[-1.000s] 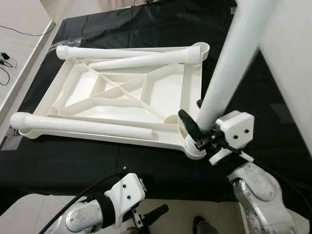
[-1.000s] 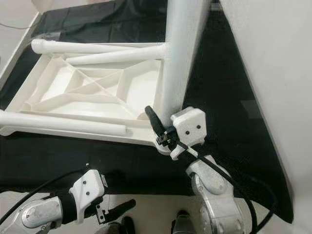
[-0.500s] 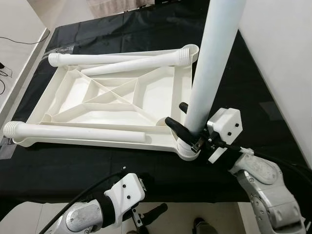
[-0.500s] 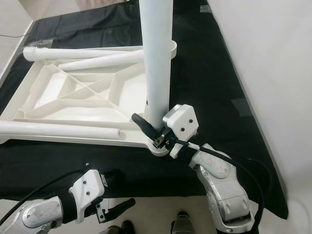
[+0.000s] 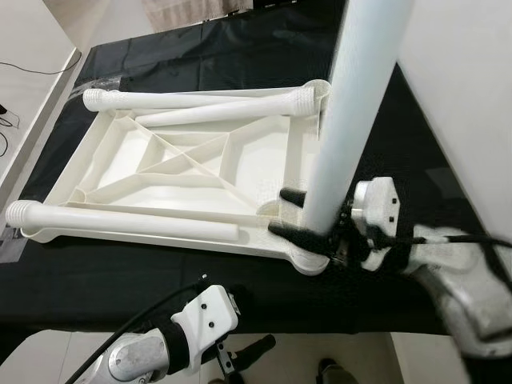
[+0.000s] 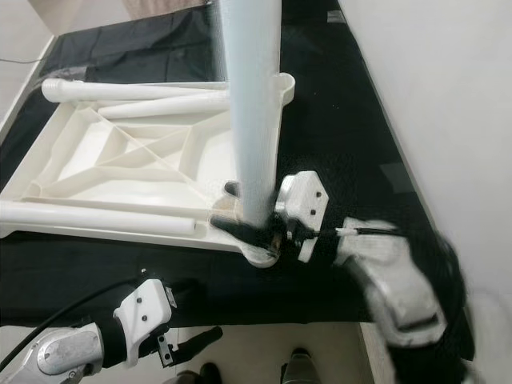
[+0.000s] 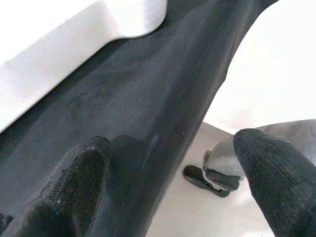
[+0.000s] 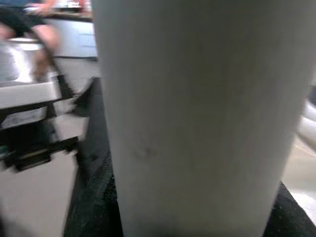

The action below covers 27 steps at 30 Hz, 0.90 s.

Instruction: Building children table

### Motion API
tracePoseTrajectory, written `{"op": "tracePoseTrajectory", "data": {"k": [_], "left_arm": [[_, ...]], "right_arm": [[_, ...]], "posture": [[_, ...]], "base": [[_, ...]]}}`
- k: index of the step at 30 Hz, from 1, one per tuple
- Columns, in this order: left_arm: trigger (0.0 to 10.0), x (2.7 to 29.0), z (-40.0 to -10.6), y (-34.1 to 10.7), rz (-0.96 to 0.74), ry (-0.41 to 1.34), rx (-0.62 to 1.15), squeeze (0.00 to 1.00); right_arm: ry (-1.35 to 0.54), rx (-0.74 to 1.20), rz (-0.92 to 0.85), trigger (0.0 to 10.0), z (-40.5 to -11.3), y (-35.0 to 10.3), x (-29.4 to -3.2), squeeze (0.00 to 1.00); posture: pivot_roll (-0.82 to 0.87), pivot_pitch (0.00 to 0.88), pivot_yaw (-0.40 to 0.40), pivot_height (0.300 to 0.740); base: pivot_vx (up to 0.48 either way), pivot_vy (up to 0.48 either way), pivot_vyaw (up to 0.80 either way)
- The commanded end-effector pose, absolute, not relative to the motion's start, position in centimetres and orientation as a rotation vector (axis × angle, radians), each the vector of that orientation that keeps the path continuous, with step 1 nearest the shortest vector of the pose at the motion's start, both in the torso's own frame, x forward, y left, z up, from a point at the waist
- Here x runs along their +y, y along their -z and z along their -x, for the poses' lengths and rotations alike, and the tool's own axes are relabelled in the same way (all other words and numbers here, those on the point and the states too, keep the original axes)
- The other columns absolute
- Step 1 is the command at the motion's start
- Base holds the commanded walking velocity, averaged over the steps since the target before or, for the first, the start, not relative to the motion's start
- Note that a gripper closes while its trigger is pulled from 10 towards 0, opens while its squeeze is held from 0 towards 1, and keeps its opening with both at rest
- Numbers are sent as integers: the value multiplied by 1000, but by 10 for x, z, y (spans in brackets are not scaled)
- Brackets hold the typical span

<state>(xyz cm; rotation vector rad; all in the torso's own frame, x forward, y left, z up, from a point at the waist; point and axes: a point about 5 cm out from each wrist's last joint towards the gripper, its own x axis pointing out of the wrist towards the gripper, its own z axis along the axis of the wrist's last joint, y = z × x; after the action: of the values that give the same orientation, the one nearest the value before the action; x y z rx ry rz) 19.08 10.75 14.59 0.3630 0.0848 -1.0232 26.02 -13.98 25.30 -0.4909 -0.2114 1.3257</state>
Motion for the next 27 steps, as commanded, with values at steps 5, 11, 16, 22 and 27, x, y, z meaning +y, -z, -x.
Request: {"op": "tracePoseTrajectory", "data": {"k": [5, 11, 16, 22, 27], "left_arm": [[10000, 108, -185, -142, -354, 1035, 114, 0], [10000, 108, -182, -142, -349, 1034, 118, 0], [10000, 107, -181, -142, -347, 1033, 119, 0], [10000, 107, -182, -142, -344, 1033, 118, 0], [10000, 107, -183, -142, -345, 1033, 116, 0]], "right_arm": [[-1556, -56, 528, 10000, -269, -236, -131, 0], [-1538, -64, 561, 10000, -286, -239, -123, 0], [-1512, -63, 467, 10000, -287, -240, -122, 0], [-1350, -14, 326, 10000, -298, -237, -128, 0], [-1064, 4, 223, 10000, -310, -231, -141, 0]], "posture": [[-8, 340, 160, 740], [-3, 350, 153, 740], [-5, 354, 152, 740], [-18, 354, 147, 740], [-24, 352, 147, 740]], "base": [[0, 0, 0], [0, 0, 0], [0, 0, 0], [0, 0, 0], [0, 0, 0]]}}
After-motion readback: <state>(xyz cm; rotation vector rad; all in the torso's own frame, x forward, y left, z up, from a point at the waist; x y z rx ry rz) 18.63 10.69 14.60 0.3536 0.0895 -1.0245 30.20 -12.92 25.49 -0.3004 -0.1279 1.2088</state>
